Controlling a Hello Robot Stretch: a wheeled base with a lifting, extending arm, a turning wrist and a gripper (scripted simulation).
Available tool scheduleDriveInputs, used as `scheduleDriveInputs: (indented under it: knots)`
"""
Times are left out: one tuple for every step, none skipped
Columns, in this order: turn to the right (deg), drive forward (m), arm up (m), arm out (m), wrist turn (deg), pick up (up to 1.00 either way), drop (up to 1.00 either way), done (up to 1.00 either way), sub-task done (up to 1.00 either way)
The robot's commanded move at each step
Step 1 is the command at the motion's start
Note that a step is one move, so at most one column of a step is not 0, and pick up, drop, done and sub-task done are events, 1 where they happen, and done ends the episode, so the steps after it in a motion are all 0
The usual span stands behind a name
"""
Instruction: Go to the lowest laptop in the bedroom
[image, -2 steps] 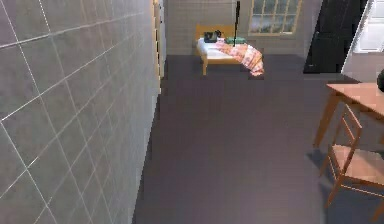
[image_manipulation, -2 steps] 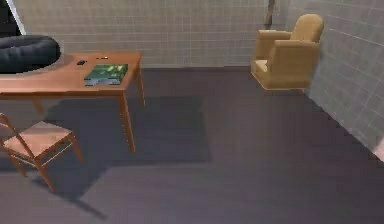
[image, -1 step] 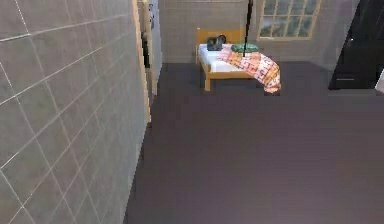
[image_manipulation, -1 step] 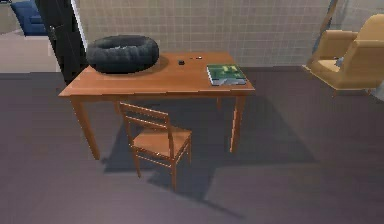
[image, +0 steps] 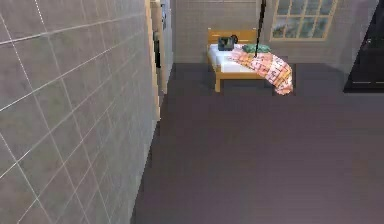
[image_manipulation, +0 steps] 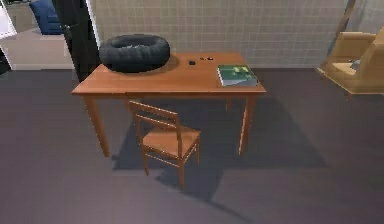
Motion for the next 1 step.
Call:
scheduleDriveInputs:
  knots:
    - [0.0,1.0,0.0,0.0,0.0,0.0,0.0,0.0,0.0]
